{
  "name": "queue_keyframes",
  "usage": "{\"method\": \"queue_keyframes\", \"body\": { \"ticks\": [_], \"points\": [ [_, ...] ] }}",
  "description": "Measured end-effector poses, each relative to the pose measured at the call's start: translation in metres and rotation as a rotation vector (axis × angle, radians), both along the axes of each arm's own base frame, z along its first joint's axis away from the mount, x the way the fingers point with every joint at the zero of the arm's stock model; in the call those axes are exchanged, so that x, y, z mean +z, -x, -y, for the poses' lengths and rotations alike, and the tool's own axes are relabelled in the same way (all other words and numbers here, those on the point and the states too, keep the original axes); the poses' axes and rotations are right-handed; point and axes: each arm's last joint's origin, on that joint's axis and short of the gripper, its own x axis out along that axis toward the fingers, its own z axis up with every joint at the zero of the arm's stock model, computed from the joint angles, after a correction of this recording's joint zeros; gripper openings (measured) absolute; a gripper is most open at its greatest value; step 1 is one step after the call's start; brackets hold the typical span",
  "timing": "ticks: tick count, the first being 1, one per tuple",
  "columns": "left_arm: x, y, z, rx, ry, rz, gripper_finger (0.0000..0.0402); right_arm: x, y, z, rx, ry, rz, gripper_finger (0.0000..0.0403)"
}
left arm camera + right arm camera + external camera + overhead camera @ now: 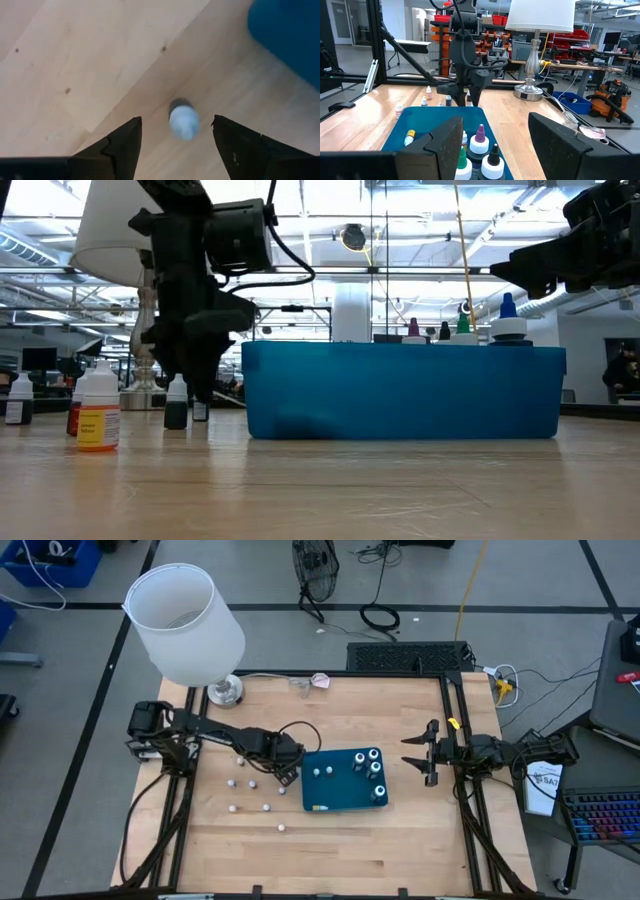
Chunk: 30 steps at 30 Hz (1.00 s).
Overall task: Pick & Place food coloring
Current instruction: Put the small blue food coloring bottle into the blue bin
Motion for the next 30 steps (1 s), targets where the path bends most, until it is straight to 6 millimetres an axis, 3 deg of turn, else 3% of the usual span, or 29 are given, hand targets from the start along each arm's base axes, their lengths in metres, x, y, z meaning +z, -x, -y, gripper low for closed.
{"method": "queue_keyframes", "body": {
  "ticks": [23, 30],
  "points": [
    [0.0005, -0.0039, -0.0048, -0.015, 0.04, 0.036, 0.014, 0.0, 0.0, 0.0, 0.0, 0.0, 0.0, 0.0212],
    [0.0004, -0.003, -0.0046, -0.015, 0.042, 0.027, 0.0131, 0.0, 0.0, 0.0, 0.0, 0.0, 0.0, 0.0212]
  ]
}}
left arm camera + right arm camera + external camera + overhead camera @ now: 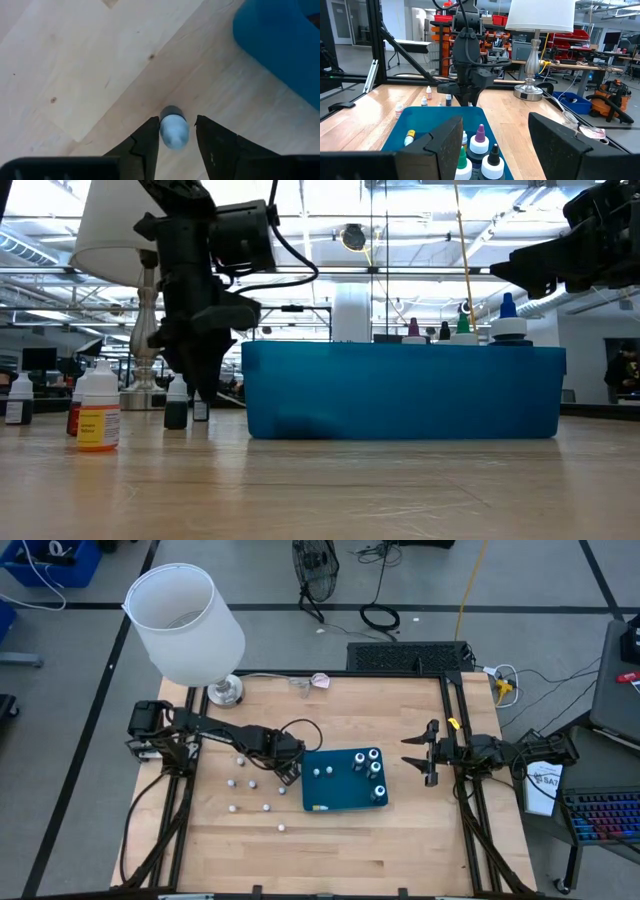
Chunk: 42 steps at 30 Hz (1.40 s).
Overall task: Pick & Place food coloring
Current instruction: Put the small blue food coloring bottle into the blue bin
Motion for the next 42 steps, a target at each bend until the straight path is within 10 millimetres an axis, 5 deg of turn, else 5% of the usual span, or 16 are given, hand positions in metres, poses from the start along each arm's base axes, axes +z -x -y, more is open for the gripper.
{"method": "queue_keyframes", "body": {
  "ticks": [6, 12, 42],
  "points": [
    [-0.0004, 0.0023, 0.0, 0.004, 0.001, -0.024, 0.0124, 0.0, 0.0, 0.0, 0.0, 0.0, 0.0, 0.0213],
    [-0.0001, 0.0005, -0.0003, -0.024, -0.013, -0.008, 0.0054, 0.0, 0.0, 0.0, 0.0, 0.0, 0.0, 0.0212],
    [0.0, -0.0008, 0.0031, -0.068, 0.076, 0.005, 0.0054, 0.0, 0.0, 0.0, 0.001, 0.0, 0.0, 0.0212]
  ]
}}
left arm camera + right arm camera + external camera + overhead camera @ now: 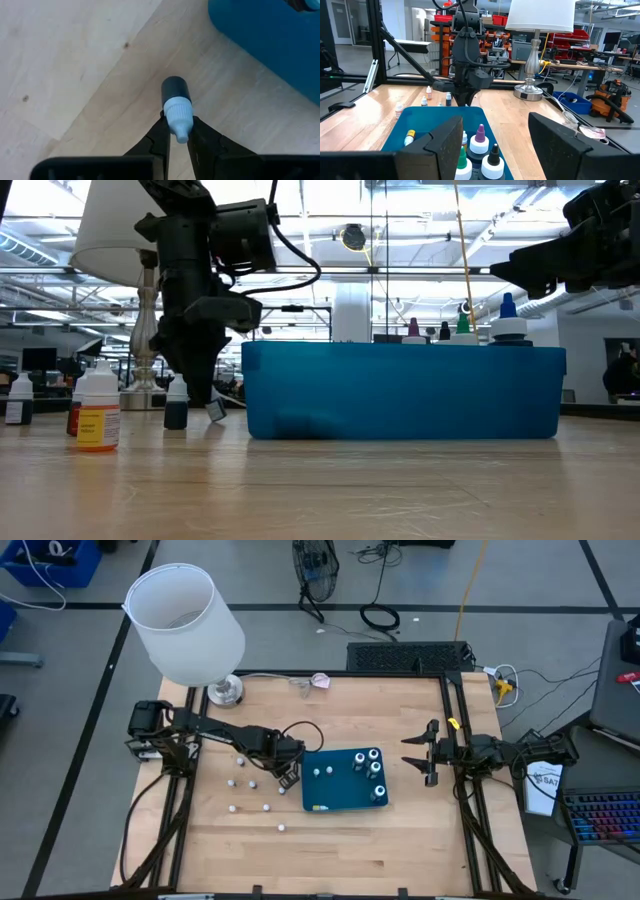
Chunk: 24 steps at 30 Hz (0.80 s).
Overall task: Pick & Place food coloring
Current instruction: Put the small blue food coloring bottle into the blue bin
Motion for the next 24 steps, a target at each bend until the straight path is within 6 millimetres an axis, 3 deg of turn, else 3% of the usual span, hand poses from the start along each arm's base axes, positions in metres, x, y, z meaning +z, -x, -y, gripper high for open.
{"method": "queue_keyframes", "body": {
  "ticks": [4, 9, 20, 24],
  "points": [
    [0.001, 0.001, 0.0, -0.003, 0.013, -0.021, 0.0044, 0.0, 0.0, 0.0, 0.0, 0.0, 0.0, 0.0212],
    [0.02, -0.002, 0.003, -0.01, 0.014, -0.055, 0.0044, 0.0, 0.0, 0.0, 0.0, 0.0, 0.0, 0.0213],
    [0.115, -0.033, 0.026, -0.081, 0.02, 0.089, 0.0044, 0.0, 0.0, 0.0, 0.0, 0.0, 0.0, 0.0213],
    [0.135, -0.046, 0.034, -0.1, 0.017, 0.108, 0.0044, 0.0, 0.0, 0.0, 0.0, 0.0, 0.0, 0.0212]
  ]
}}
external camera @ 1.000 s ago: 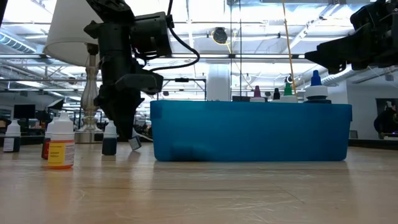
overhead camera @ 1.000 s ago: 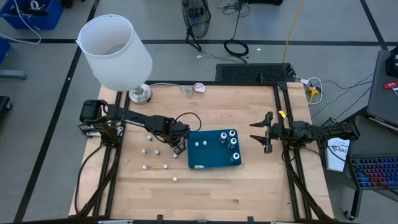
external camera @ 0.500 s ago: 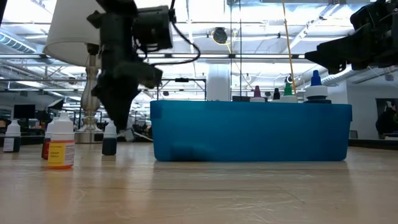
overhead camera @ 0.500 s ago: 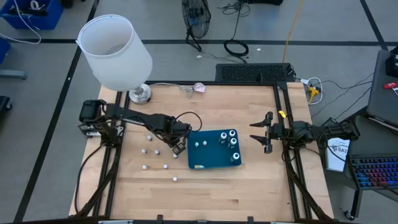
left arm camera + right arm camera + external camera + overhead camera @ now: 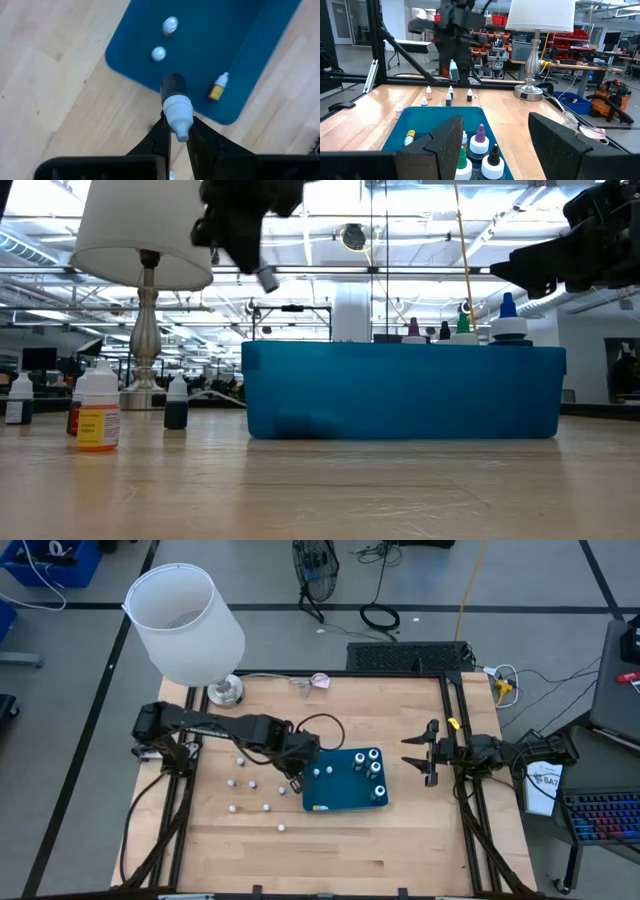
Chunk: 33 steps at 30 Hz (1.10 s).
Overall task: Pick & Place food coloring
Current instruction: Put the small blue food coloring bottle into the blue bin, then put the small purple food coloring bottle into the blue bin
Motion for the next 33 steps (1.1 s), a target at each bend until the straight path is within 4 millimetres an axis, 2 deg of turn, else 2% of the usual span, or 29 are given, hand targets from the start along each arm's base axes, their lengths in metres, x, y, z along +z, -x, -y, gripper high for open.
{"method": "queue_keyframes", "body": {
  "ticks": [3, 5, 7, 13, 16, 18, 21, 26, 30, 33],
  "points": [
    [0.002, -0.014, 0.005, -0.032, -0.02, -0.02, 0.0043, 0.0, 0.0, 0.0, 0.0, 0.0, 0.0, 0.0212],
    [-0.002, -0.027, 0.009, -0.064, -0.032, -0.037, 0.0011, 0.0, 0.0, 0.0, 0.0, 0.0, 0.0, 0.0213],
    [-0.009, -0.041, 0.014, -0.106, -0.039, -0.058, 0.0001, 0.0, 0.0, 0.0, -0.001, 0.0, 0.001, 0.0213],
    [-0.039, -0.077, 0.029, -0.217, -0.032, -0.137, 0.0001, 0.0, 0.0, 0.0, 0.0, 0.0, 0.001, 0.0212],
    [-0.045, -0.084, 0.034, -0.259, -0.078, -0.157, 0.0001, 0.0, 0.0, 0.0, 0.0, 0.0, 0.001, 0.0212],
    [-0.04, -0.083, 0.035, -0.255, -0.145, -0.161, 0.0001, 0.0, 0.0, 0.0, 0.0, 0.0, 0.001, 0.0213],
    [-0.016, -0.073, 0.037, -0.219, -0.263, -0.123, 0.0001, 0.0, 0.0, 0.0, -0.001, 0.0, 0.001, 0.0212],
    [0.032, -0.039, 0.051, -0.138, -0.387, 0.009, 0.0008, 0.0, 0.0, 0.0, 0.0, 0.0, 0.001, 0.0212],
    [0.045, -0.007, 0.059, -0.053, -0.404, 0.047, 0.0043, 0.0, 0.0, 0.0, 0.0, 0.0, 0.0, 0.0212],
    [0.041, 0.023, 0.053, 0.07, -0.361, -0.016, 0.0086, 0.0, 0.0, 0.0, -0.001, 0.0, 0.0, 0.0213]
  ]
}}
